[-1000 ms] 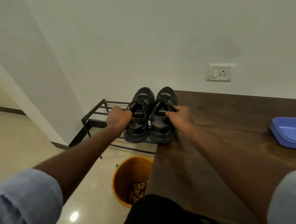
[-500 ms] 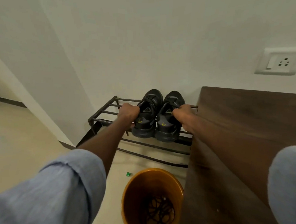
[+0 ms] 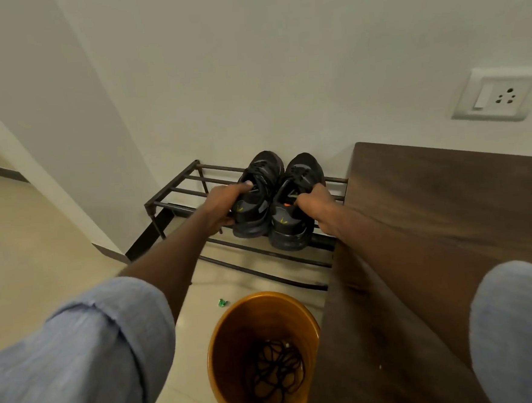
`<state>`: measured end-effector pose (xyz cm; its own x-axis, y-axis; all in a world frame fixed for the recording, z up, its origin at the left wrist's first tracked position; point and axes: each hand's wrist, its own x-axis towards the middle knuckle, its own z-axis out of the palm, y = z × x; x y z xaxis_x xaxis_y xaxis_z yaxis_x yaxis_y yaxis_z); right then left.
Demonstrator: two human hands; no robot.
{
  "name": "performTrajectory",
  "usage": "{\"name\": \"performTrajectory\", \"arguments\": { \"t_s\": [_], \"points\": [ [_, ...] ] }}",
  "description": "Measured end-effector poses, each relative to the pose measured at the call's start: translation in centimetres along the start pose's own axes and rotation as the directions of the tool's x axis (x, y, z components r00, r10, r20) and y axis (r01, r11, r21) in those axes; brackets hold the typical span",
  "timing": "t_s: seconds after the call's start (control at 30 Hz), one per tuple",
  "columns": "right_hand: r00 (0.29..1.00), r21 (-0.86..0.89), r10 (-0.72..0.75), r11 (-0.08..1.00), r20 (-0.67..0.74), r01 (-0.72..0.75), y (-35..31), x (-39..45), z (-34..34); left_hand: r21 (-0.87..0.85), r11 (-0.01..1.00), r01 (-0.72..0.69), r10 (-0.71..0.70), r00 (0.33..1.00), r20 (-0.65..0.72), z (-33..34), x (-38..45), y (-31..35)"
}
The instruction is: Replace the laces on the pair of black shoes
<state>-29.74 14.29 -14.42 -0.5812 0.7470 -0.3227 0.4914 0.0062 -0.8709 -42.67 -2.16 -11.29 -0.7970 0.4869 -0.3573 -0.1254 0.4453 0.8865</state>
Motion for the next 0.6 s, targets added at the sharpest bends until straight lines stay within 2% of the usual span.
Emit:
{"name": "performTrajectory", "arguments": {
  "t_s": [0.1,0.23,0.37,0.43,0.53,0.6],
  "points": [
    [0.999,-0.038,0.013,0.999,-0.038,-0.015,0.2,-0.2,0.1,0.158,0.986,-0.057,0.075,0.991,-0.107,-0.6,0.4,-0.4],
    [0.999,-0.021,-0.015,1.0,-0.052,0.014,0.3,-0.1,0.3,0.334,0.936,-0.113,0.211,0.938,-0.275,-0.6,1.0,-0.5],
    [0.999,0.038,-0.031,0.999,-0.026,0.032,0.6,0.6,0.5,0.454,0.879,-0.144,0.278,0.929,-0.245,0.9,1.1,0.0],
    [0.999,0.06,-0.039,0.997,-0.006,0.039,0.5,0.5,0.6,0.431,0.892,-0.135,0.26,0.934,-0.245,0.8,1.5,0.0],
    [1.0,0.047,-0.021,0.999,0.02,0.02,0.2,0.0,0.7,0.385,0.909,-0.161,0.244,0.954,-0.176,0.2,1.4,-0.6],
    [0.998,0.016,-0.046,0.999,-0.054,0.047,-0.1,-1.1,0.6,0.398,0.897,-0.193,0.283,0.942,-0.181,0.2,0.7,-0.6]
  ]
}}
